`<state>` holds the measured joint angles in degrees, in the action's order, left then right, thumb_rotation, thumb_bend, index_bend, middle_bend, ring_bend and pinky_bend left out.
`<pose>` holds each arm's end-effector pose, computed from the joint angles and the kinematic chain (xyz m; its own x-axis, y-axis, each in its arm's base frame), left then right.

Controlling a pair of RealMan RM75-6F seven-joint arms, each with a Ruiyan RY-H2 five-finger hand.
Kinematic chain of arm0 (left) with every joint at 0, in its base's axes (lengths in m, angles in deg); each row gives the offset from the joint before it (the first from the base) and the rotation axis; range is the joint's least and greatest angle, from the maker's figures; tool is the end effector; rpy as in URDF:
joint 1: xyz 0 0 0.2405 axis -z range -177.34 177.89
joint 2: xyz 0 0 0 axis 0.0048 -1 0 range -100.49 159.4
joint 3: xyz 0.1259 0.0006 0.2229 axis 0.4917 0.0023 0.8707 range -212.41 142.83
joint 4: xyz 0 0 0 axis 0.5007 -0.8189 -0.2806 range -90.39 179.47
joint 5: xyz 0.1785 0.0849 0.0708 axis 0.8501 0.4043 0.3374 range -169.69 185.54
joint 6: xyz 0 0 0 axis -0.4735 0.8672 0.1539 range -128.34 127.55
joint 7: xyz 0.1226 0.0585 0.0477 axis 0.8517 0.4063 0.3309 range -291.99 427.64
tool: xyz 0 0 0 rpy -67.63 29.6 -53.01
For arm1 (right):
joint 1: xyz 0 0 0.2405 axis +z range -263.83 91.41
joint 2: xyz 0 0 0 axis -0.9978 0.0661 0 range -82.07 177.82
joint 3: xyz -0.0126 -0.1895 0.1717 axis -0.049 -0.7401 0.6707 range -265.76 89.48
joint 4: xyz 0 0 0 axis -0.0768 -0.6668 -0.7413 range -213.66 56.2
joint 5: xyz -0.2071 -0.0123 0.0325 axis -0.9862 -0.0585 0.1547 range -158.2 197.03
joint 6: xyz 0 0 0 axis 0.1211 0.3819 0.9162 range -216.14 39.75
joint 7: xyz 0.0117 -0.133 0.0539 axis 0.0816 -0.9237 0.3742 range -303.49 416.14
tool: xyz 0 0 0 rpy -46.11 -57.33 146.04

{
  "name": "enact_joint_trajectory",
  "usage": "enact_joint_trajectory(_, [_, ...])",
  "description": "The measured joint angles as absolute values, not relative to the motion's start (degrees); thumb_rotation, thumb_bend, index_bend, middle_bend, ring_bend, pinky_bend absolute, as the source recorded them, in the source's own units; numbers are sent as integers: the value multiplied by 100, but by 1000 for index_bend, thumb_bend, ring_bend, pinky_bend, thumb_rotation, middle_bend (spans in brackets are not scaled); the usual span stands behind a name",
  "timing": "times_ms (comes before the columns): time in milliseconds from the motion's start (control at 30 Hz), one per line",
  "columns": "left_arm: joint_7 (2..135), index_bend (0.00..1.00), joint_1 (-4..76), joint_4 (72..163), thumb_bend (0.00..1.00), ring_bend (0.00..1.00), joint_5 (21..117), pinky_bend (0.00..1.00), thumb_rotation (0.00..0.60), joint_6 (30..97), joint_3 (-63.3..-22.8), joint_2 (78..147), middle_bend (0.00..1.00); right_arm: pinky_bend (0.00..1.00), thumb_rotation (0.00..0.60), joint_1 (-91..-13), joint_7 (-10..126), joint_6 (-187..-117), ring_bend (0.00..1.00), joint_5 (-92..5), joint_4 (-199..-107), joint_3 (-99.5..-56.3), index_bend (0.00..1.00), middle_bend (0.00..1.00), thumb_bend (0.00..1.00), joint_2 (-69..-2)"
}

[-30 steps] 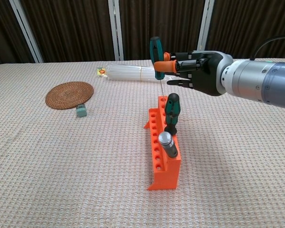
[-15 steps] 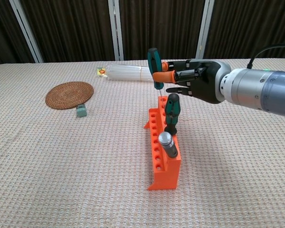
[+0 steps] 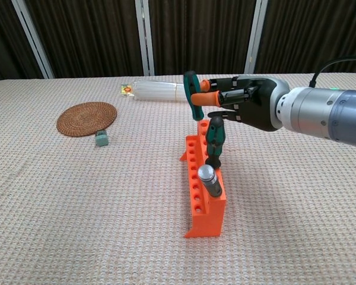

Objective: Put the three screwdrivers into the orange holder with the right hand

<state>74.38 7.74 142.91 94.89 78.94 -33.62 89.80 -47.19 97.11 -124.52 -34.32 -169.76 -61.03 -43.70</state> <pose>-0.2964 0.1765 0.1470 0.4729 0.1492 0.8684 0.8811 -0.0828 -0.4657 -0.0956 -0.3479 -0.0273 -0.7696 -0.4909 0.4083 -0.5874 0.2935 -0.7542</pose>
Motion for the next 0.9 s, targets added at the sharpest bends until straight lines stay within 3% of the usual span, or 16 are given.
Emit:
enact_joint_trajectory(533, [7416,11,757,14284,20,0,9505,0,600,7954,-3378,8980,0,0,600,-4780,9702,-12496,0,-3859,-17098,-6109,324,19,223,-4234])
enact_joint_trajectory(900, [7421,10,724,14163,20,0,9469,0,600,8061,-3435,9053,0,0,600,-5026,8483,-13593,0,-4746,-17326,-6332,309,56,264,-3678])
